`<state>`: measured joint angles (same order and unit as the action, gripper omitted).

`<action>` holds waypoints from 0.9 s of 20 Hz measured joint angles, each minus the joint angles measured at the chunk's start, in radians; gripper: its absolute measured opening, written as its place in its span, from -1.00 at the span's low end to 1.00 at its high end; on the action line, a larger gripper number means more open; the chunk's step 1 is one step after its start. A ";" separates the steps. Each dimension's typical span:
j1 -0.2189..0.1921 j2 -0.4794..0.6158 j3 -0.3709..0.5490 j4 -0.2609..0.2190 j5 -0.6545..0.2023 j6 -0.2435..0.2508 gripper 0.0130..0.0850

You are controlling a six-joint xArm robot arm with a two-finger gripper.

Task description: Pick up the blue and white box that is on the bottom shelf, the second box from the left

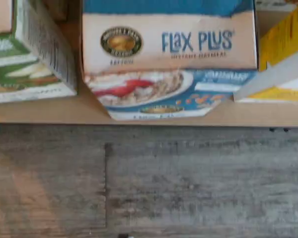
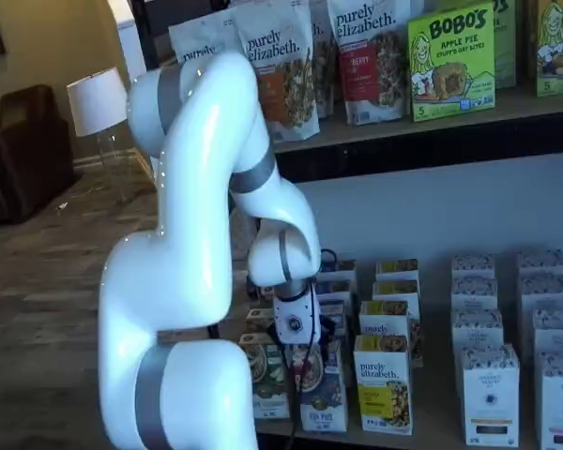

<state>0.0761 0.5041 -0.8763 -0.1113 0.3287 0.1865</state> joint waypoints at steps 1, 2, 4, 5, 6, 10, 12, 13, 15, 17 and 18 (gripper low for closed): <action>-0.002 0.014 -0.017 0.005 0.000 -0.006 1.00; -0.004 0.034 -0.038 0.011 0.001 -0.014 1.00; -0.007 0.066 -0.074 0.016 0.005 -0.022 1.00; -0.007 0.080 -0.090 0.023 0.007 -0.029 1.00; -0.007 0.100 -0.112 0.035 0.009 -0.041 1.00; -0.006 0.155 -0.179 0.057 0.019 -0.060 1.00; -0.003 0.183 -0.215 0.061 0.022 -0.061 1.00; -0.002 0.192 -0.228 0.060 0.023 -0.060 1.00; 0.002 0.216 -0.267 0.065 0.029 -0.060 1.00; 0.007 0.236 -0.303 0.071 0.040 -0.061 1.00; 0.009 0.246 -0.320 0.076 0.047 -0.063 1.00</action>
<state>0.0851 0.7496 -1.1962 -0.0356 0.3760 0.1232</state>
